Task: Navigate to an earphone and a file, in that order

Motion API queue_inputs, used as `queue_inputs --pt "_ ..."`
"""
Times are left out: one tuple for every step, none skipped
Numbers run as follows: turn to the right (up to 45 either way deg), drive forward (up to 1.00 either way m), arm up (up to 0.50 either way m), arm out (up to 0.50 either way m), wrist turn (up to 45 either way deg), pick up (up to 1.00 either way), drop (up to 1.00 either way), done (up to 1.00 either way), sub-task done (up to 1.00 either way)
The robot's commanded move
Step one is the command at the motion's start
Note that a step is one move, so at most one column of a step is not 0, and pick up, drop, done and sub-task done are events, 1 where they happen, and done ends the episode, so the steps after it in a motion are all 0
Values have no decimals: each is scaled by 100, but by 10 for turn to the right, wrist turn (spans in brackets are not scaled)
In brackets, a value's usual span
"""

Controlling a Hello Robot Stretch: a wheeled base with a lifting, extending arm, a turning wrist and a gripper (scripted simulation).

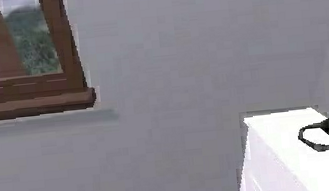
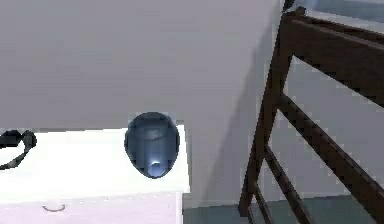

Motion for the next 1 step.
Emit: queue_inputs --pt "-450 0 0 0 0 0 0 0 0"
